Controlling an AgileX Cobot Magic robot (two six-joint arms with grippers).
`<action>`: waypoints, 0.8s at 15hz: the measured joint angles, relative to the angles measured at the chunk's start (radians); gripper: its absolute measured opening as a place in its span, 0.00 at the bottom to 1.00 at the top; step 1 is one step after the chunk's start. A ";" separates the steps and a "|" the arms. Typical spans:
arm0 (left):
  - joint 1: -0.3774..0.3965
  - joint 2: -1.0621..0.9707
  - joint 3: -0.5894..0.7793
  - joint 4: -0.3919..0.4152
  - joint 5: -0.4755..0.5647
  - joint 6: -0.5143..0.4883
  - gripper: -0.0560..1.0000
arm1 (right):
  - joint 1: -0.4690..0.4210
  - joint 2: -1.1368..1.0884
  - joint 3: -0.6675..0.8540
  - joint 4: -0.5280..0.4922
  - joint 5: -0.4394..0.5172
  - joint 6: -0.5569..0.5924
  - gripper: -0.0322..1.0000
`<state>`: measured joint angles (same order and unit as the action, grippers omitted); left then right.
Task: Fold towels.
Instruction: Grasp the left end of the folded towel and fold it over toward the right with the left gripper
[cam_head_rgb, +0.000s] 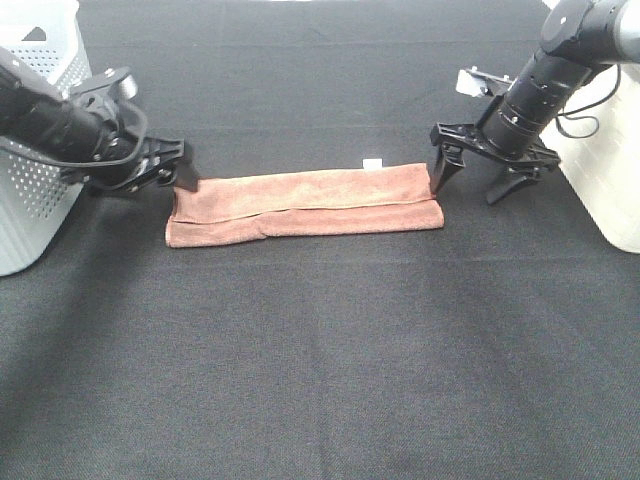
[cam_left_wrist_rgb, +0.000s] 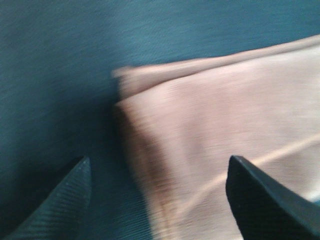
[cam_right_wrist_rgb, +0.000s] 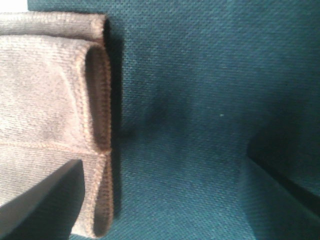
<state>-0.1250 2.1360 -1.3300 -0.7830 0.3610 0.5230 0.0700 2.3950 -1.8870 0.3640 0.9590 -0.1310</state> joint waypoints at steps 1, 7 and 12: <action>0.012 0.006 0.000 0.029 0.000 -0.066 0.73 | 0.000 0.000 0.000 -0.002 0.000 0.001 0.80; 0.011 0.116 -0.114 -0.007 0.113 -0.108 0.73 | 0.000 0.000 0.000 -0.003 -0.001 0.001 0.80; 0.010 0.186 -0.205 -0.114 0.244 -0.111 0.43 | 0.000 0.000 0.000 -0.010 -0.016 0.003 0.80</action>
<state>-0.1150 2.3220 -1.5350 -0.8970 0.6050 0.4120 0.0700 2.3950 -1.8870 0.3540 0.9430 -0.1280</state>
